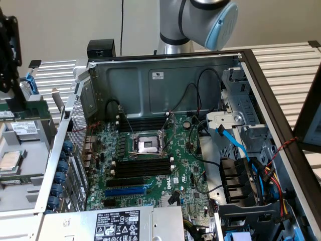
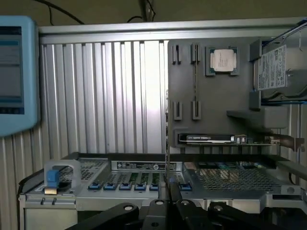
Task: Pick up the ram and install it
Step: 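Pick up the ram and move it above insertion slot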
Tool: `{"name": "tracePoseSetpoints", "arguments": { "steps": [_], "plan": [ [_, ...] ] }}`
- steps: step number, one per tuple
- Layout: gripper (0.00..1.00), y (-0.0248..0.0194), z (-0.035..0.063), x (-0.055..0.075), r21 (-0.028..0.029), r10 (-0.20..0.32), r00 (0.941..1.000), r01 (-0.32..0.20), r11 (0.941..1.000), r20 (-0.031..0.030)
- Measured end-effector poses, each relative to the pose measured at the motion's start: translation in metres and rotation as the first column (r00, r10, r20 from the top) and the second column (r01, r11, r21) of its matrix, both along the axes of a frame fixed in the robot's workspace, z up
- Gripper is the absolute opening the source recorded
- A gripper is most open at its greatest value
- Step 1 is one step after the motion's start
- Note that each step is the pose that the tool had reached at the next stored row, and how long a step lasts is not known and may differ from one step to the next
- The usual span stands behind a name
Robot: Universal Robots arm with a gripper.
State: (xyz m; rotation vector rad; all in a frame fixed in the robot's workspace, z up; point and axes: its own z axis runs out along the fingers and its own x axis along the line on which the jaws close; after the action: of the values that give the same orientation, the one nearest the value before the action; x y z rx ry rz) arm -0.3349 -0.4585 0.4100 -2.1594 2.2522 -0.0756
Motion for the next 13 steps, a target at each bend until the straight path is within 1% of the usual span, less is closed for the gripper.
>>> {"name": "tracePoseSetpoints", "arguments": {
  "steps": [13],
  "plan": [
    [0.12,-0.0026,0.0000,0.059,0.0001,0.000,1.0000,0.000,1.0000,-0.0002]
  ]
}}
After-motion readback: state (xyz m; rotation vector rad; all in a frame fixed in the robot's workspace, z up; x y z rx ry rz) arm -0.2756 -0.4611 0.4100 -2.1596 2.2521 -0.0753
